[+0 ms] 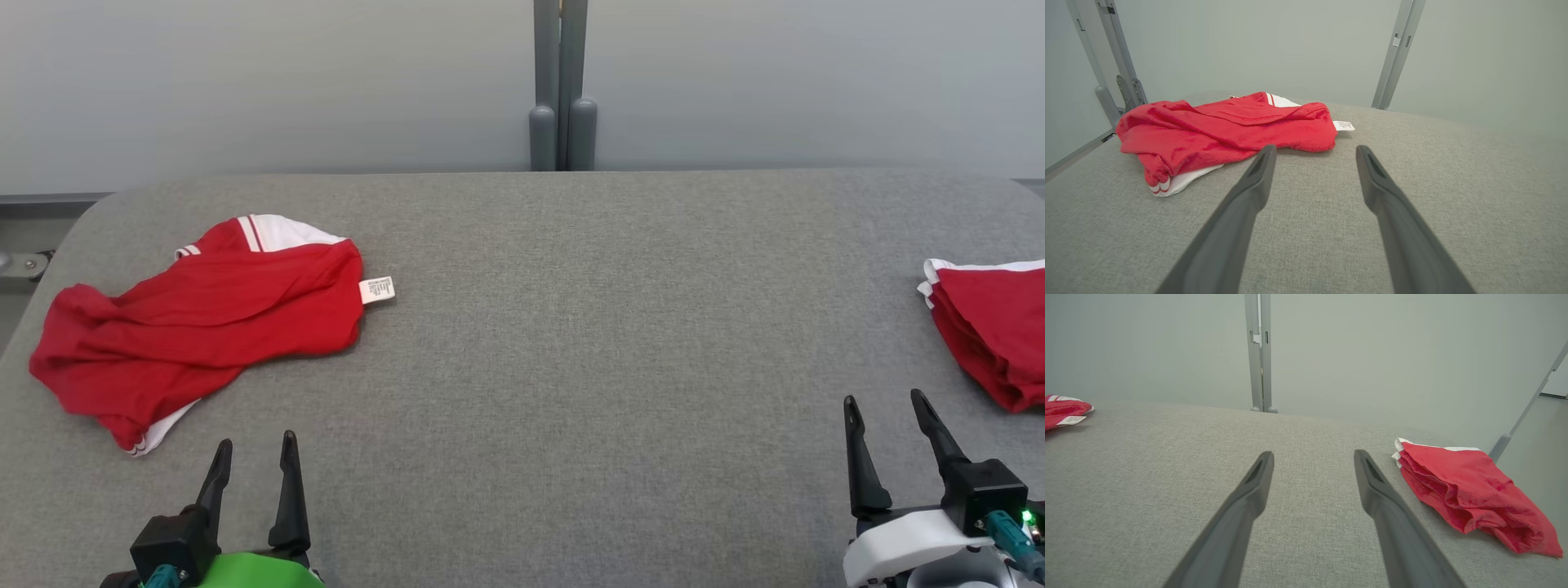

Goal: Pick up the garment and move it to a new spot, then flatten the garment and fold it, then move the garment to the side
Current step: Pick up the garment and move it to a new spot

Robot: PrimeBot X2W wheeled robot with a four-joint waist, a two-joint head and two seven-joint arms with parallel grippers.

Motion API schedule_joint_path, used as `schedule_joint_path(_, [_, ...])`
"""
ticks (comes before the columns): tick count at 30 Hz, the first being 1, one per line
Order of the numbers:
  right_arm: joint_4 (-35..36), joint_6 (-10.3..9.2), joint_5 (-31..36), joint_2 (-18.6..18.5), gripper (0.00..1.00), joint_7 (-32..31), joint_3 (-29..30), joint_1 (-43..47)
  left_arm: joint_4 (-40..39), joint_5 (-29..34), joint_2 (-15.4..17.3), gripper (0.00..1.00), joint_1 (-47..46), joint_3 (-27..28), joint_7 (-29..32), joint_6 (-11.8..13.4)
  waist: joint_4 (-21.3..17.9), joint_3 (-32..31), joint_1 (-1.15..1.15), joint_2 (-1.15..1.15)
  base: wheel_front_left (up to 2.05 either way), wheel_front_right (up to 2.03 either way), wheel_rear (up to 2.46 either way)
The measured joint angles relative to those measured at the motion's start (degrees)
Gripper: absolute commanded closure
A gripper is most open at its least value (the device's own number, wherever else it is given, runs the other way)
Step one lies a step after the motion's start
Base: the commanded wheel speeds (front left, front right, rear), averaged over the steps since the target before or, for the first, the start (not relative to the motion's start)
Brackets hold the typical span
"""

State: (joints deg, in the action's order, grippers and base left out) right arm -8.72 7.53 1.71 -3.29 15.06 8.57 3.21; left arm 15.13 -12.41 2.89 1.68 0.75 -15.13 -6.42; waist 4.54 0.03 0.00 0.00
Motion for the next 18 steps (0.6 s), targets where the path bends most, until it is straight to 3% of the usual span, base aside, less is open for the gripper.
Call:
schedule_joint_path(8, [0.78,0.0,-0.1,0.18,0.0,0.0,-3.53,-0.04,-0.69,-0.19,-0.05,0.0,0.12,-0.62,0.0,0.68,4.26,-0.57,0.0,0.0,0.0,0.0,0.0])
schedule_joint_path(18, [-0.07,0.0,-0.8,0.32,0.0,0.0,-7.8,-0.54,-1.2,0.44,-0.07,0.0,2.93,1.26,-0.01,0.92,14.05,-1.83,0.0,0.0,0.0,0.0,0.0])
